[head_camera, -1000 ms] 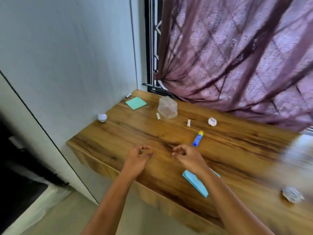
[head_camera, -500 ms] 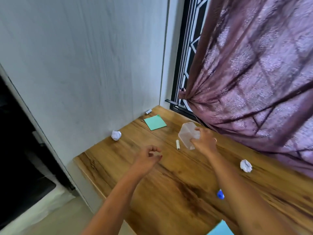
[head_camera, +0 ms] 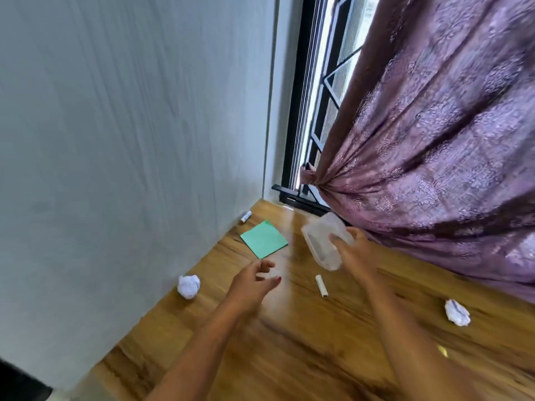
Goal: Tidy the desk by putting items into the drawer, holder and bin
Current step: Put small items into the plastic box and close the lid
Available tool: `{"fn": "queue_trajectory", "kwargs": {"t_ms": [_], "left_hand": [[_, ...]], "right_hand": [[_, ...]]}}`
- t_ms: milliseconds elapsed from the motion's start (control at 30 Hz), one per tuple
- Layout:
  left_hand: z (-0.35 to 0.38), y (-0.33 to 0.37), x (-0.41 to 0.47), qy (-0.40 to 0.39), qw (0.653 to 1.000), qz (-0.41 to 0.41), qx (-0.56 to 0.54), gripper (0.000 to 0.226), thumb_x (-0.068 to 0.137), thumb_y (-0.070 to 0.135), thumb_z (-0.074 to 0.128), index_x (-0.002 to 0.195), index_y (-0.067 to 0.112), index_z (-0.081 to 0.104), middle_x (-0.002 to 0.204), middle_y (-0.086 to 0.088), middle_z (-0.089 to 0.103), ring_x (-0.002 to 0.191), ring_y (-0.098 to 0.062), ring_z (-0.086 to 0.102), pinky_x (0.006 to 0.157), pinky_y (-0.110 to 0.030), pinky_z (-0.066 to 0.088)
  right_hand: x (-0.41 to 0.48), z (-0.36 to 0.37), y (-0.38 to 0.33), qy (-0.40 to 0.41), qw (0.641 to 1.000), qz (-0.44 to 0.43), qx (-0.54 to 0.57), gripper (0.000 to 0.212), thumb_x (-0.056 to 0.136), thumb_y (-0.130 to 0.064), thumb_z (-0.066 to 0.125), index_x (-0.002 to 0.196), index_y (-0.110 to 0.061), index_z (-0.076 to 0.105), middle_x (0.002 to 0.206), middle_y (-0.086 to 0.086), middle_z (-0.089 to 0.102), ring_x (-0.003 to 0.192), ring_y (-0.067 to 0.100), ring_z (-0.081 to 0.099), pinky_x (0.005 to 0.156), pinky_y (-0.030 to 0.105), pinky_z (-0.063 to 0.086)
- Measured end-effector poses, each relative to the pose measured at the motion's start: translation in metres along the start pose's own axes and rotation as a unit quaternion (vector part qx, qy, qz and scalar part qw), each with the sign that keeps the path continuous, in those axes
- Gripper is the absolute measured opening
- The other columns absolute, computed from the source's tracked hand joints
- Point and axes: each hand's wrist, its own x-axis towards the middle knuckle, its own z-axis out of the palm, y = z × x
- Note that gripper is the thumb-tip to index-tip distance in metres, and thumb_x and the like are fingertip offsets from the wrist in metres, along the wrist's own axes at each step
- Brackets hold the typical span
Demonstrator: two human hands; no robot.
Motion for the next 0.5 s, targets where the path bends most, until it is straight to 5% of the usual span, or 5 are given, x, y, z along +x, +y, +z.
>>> {"fn": "queue_trajectory", "kwargs": {"t_ms": [67,133,267,367,500], "left_hand": [[-0.005,0.002,0.011,-0.035,0.999,0.018,-0.025,0.057,0.083,0.032,0.070,0.133,0.028,0.043,0.128,0.001,0.050,0.113,-0.018,0.053,0.085,-0.029,0.052],[-0.006,0.003,0.017,-0.068,0.995,0.043,-0.058,0.079,0.078,0.038,0.072,0.143,0.031,0.027,0.129,0.003,0.043,0.113,-0.015,0.051,0.082,-0.020,0.050],[-0.002,-0.003,0.025,-0.046,0.991,0.079,-0.101,0.099,0.067,0.033,0.079,0.143,0.035,0.017,0.130,0.004,0.041,0.099,0.004,0.050,0.065,-0.001,0.044],[-0.004,-0.017,0.028,0.015,0.989,0.101,-0.104,0.106,0.063,0.024,0.086,0.142,0.038,0.016,0.139,-0.001,0.041,0.115,-0.011,0.050,0.076,-0.007,0.048],[-0.013,-0.027,0.025,0.074,0.980,0.146,-0.109,0.111,0.042,0.046,0.086,0.128,0.060,0.017,0.132,0.017,0.043,0.110,0.002,0.050,0.074,0.001,0.043]], "right_hand": [[-0.020,0.020,-0.015,-0.081,0.965,0.092,0.231,0.037,0.093,-0.033,0.057,0.119,-0.007,0.053,0.119,0.017,0.060,0.099,0.028,0.060,0.087,0.043,0.048],[-0.044,0.043,-0.021,-0.168,0.905,0.172,0.351,0.049,0.092,-0.045,0.052,0.125,-0.008,0.055,0.115,0.015,0.064,0.100,0.031,0.063,0.089,0.044,0.051],[-0.073,0.078,-0.013,-0.192,0.895,0.214,0.341,0.052,0.088,-0.059,0.047,0.115,-0.018,0.063,0.107,0.013,0.071,0.087,0.023,0.068,0.065,0.030,0.057],[-0.079,0.089,-0.003,-0.200,0.904,0.227,0.301,0.052,0.092,-0.059,0.040,0.111,-0.018,0.066,0.097,0.011,0.073,0.080,0.020,0.065,0.064,0.029,0.051],[-0.079,0.100,0.005,-0.224,0.916,0.228,0.242,0.052,0.094,-0.059,0.036,0.112,-0.021,0.066,0.086,0.003,0.072,0.075,0.015,0.062,0.061,0.026,0.050]]}}
